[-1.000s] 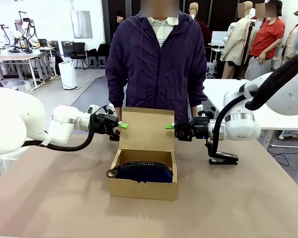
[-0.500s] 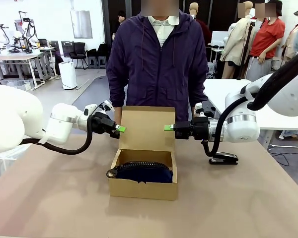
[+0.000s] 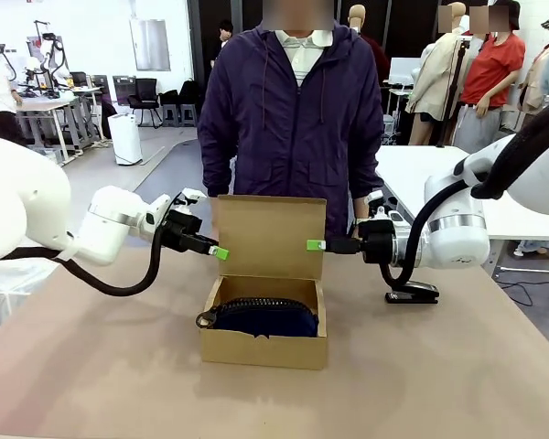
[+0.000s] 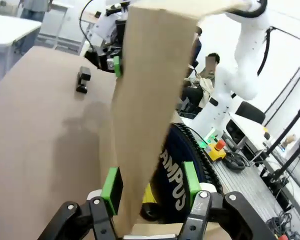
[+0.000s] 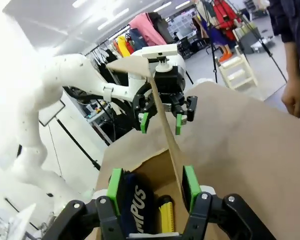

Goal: Pack the items into the box.
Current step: Close the Mailer Box.

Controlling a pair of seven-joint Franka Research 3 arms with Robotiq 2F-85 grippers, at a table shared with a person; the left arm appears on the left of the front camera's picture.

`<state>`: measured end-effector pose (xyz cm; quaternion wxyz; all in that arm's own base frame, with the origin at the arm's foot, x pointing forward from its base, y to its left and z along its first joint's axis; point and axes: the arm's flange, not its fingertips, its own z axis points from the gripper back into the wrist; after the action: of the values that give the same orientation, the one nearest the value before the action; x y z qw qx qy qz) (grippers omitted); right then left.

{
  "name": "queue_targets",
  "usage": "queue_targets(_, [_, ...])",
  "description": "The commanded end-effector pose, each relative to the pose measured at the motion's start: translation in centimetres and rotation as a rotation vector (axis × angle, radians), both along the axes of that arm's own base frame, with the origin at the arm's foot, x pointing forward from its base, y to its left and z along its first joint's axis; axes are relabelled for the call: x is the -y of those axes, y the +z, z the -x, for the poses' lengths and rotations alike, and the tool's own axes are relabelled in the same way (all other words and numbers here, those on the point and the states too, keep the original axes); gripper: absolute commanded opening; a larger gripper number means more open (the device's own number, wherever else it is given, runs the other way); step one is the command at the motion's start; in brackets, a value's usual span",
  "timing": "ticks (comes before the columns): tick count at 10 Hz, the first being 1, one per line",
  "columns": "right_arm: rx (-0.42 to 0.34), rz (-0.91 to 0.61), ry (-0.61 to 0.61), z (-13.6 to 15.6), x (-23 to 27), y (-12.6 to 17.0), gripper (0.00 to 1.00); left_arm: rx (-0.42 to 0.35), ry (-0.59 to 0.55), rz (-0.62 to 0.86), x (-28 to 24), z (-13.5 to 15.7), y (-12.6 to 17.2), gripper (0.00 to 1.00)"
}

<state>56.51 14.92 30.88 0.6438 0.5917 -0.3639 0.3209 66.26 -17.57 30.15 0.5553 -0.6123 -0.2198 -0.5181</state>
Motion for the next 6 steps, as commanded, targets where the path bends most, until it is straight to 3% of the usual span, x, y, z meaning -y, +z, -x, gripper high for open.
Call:
queue_targets(1, [0.082, 0.004, -0.015, 1.7, 0.0, -0.7, 0.63, 0.061, -0.038, 0.074, -1.1, 2.7, 0.4, 0.65])
queue_targets(4, [0.21, -0.009, -0.007, 3.6, 0.0, -1.6, 0.63, 0.185, -0.092, 0.183, -1.8, 5.3, 1.1, 0.65])
queue_targets(6, [0.242, -0.019, 0.009, 5.0, 0.2, -2.0, 0.63, 0.23, -0.087, 0.216, -2.0, 6.5, 0.9, 0.65])
